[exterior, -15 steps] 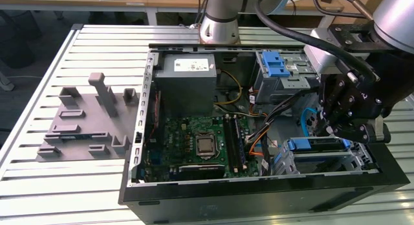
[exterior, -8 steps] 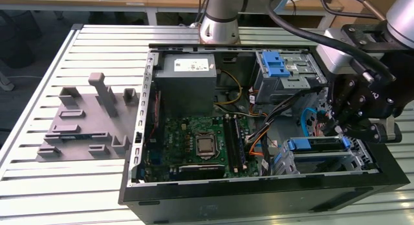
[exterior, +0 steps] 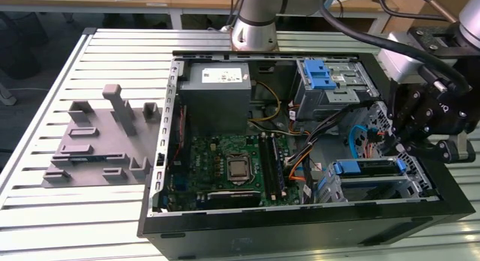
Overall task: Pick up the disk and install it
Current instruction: 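Insert the first disk wire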
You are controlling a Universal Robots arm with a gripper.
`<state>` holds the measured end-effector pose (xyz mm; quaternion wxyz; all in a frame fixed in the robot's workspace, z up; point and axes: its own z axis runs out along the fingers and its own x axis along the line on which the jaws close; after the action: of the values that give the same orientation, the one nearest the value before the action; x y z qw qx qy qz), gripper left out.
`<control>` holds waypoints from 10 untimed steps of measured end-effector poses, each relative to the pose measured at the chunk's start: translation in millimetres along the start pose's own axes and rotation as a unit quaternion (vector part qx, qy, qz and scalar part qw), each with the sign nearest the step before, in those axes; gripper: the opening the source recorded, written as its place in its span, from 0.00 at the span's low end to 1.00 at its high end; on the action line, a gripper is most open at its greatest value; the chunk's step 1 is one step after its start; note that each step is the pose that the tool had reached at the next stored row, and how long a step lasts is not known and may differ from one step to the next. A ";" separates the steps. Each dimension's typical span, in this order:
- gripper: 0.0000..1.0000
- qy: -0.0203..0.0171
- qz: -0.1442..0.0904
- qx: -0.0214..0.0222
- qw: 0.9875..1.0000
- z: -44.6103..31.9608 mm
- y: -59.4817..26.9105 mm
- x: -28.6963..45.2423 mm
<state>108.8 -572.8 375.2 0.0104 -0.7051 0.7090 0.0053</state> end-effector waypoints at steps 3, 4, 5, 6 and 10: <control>0.11 0.000 0.000 0.000 1.000 0.3 -3.2 -3.9; 0.11 0.000 0.000 0.000 1.000 0.7 -4.9 -7.0; 0.11 0.000 0.000 0.000 1.000 0.9 -5.9 -8.4; 0.11 0.000 0.000 0.000 1.000 1.1 -6.9 -9.7; 0.11 0.000 0.000 0.000 1.000 2.0 -10.4 -13.3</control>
<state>119.3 -559.5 373.6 0.0102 -0.7051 0.7090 0.0054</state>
